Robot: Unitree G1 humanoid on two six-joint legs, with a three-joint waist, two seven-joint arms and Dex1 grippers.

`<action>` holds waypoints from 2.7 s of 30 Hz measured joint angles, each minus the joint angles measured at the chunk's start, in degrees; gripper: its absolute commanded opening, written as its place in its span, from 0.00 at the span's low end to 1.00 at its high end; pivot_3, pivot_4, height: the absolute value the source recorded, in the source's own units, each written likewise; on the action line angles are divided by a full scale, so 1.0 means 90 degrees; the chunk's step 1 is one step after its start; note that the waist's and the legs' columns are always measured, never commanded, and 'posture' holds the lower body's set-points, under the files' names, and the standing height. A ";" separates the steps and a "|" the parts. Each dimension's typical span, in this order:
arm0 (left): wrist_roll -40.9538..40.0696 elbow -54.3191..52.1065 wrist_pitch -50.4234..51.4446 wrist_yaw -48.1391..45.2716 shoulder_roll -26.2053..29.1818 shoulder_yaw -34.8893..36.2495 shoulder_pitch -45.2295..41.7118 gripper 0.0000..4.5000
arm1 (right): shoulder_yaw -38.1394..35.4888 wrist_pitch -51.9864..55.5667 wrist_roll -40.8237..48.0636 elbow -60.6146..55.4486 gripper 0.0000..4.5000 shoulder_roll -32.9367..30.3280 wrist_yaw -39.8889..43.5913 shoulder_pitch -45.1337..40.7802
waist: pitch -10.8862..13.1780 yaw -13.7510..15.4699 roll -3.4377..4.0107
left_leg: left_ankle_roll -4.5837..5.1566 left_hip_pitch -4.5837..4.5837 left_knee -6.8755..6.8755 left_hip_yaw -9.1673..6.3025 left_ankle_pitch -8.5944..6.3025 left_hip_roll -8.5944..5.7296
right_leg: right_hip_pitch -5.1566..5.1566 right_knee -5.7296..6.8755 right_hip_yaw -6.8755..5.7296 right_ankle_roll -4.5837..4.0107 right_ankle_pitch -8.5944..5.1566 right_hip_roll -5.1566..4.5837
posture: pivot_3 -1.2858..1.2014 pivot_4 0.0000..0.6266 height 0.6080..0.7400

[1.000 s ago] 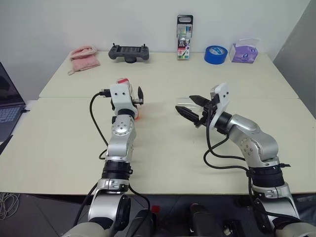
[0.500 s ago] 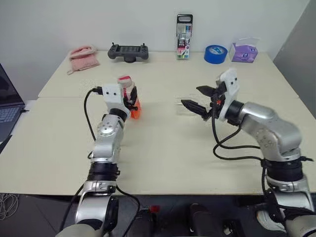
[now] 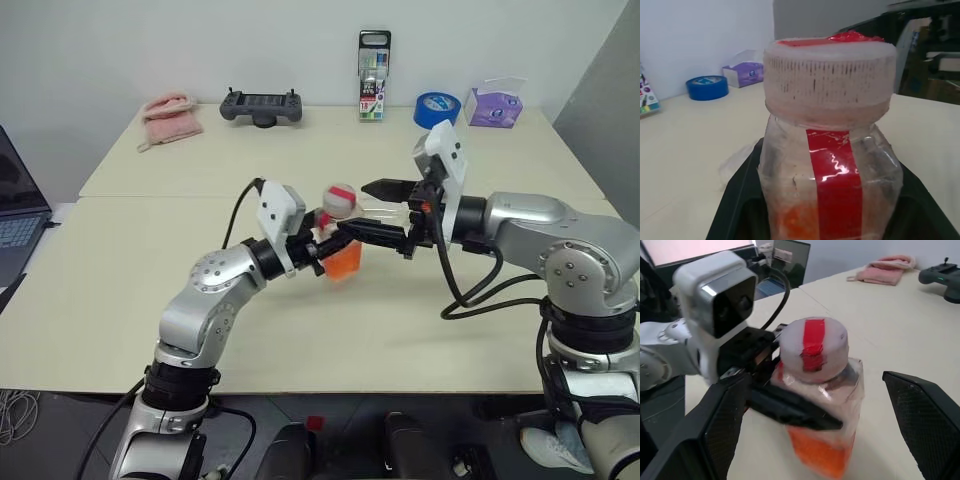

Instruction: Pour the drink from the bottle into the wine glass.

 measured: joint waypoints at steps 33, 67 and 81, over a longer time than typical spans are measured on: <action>-0.0524 -0.0737 0.0722 -0.0960 0.0280 -0.0513 -0.0261 0.40 | 0.0583 -0.2505 -0.0305 0.1464 0.40 -0.1471 0.4631 -0.0304 | 0.0007 -0.0103 -0.0002 | 0.0019 0.0022 -0.0001 0.0069 -0.0011 0.0015 | 0.0005 -0.0005 0.0015 0.0004 -0.0003 0.0020 | 0.52 0.24 1.00; -0.0133 0.0379 -0.0051 -0.0704 0.0007 -0.0186 -0.0578 0.40 | -0.0358 0.0513 -0.0219 -0.1313 1.00 0.0445 -0.1063 0.0254 | 0.0007 0.0007 -0.0001 | 0.0016 0.0000 0.0004 0.0009 -0.0010 0.0004 | -0.0002 -0.0002 0.0013 0.0005 0.0001 -0.0012 | 0.52 0.24 1.00; -0.0027 0.0571 -0.0096 -0.0839 -0.0112 -0.0197 -0.0699 0.40 | -0.0676 0.1250 -0.0210 -0.1661 0.96 0.1032 -0.2377 0.0281 | 0.0007 -0.0005 0.0000 | 0.0017 0.0001 0.0002 0.0011 -0.0010 -0.0001 | -0.0003 -0.0001 0.0014 0.0005 0.0001 -0.0005 | 0.52 0.24 1.00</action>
